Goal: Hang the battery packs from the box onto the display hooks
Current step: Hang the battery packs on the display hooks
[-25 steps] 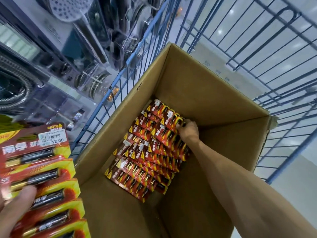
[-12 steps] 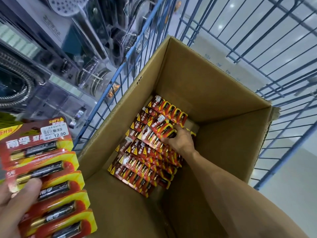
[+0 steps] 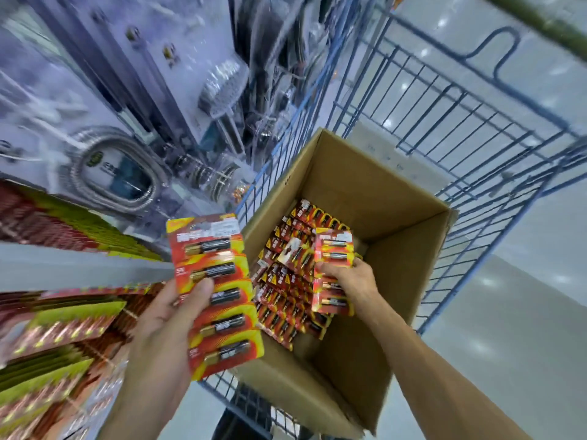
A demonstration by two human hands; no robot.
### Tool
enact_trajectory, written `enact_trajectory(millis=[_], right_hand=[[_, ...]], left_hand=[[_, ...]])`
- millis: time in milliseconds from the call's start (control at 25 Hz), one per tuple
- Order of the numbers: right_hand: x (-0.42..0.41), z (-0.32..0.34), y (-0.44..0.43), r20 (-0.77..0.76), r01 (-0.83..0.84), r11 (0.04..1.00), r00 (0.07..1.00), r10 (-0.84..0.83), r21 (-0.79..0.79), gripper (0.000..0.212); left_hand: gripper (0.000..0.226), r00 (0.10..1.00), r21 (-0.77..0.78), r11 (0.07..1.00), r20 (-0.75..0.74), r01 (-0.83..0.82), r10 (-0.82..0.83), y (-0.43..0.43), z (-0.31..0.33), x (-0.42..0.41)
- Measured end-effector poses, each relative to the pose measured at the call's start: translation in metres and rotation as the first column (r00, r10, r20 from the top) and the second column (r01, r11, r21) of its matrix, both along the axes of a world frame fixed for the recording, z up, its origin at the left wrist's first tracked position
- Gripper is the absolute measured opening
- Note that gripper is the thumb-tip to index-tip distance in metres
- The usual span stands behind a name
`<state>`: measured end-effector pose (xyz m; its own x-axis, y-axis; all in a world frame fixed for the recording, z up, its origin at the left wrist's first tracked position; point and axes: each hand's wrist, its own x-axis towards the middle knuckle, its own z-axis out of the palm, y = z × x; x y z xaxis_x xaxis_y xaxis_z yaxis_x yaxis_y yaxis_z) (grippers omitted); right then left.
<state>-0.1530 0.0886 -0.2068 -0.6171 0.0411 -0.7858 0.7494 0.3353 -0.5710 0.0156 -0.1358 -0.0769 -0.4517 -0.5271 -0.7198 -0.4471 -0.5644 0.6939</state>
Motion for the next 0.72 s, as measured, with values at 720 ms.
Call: enact_trajectory(millis=[720], right_hand=[[0.168,0.294,0.007,-0.286,-0.415,0.619,0.910,0.302,-0.667,0.032]], left_hand=[[0.045,0.862,-0.109,0.974,-0.492,-0.200,0.122,0.067,0.179,0.188]])
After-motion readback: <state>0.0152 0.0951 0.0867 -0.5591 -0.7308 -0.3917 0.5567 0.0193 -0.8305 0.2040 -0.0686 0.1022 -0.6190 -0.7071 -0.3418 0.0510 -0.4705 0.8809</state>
